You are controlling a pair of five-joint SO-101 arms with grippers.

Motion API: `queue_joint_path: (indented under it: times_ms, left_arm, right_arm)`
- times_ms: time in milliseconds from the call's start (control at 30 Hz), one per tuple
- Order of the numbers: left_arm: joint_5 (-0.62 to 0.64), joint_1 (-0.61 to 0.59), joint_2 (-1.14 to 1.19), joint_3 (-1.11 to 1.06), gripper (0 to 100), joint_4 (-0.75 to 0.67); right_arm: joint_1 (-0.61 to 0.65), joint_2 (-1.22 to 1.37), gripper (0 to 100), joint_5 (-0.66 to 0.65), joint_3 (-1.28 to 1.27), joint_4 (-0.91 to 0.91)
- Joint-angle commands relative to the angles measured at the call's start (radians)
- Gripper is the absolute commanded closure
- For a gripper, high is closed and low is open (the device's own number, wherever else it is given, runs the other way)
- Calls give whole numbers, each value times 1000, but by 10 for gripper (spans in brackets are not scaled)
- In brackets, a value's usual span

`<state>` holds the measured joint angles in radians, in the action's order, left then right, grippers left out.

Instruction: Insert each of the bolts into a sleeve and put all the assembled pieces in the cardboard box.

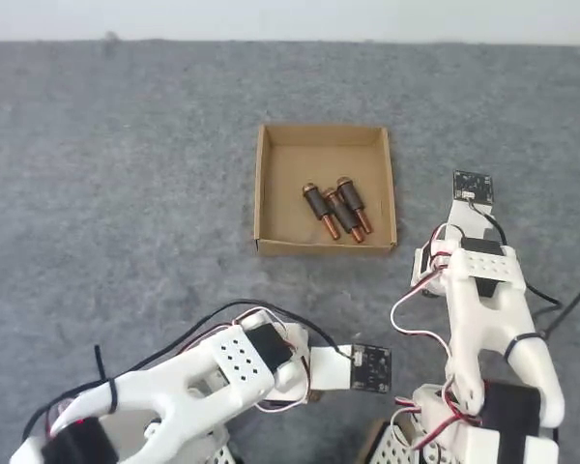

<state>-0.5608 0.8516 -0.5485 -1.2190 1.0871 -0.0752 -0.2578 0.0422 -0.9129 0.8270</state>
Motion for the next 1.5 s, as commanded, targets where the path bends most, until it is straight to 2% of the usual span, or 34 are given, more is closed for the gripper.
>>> queue_joint_path:
  times_ms: [0,367,500,633,800,900,1000,1067,1267,1467]
  left_arm:
    - [84,5,5,31,902,-21]
    - [382,-9,5,58,902,-89]
    - [410,-107,5,84,902,-114]
    - [396,-138,5,88,901,-109]
    - [227,-138,3,88,900,-83]
    - [180,-138,3,88,852,-87]
    - [180,-137,3,88,763,-109]
    - [180,-137,3,88,739,-124]
    - [144,-109,15,88,739,-181]
    - [144,-104,218,213,765,-149]
  right_arm:
    - [-12,-10,988,-28,60,-8]
    - [-12,-12,989,-28,60,-8]
    - [-12,-15,989,-28,60,-5]
    - [-12,-15,989,-28,60,-4]
    - [-12,-16,989,-29,60,-2]
    - [-12,-18,989,-32,60,-1]
    - [-12,-15,989,-60,60,-1]
    - [-12,-13,989,-58,60,-1]
    - [-12,-13,989,-58,60,-1]
    - [-12,-10,990,-58,60,-2]
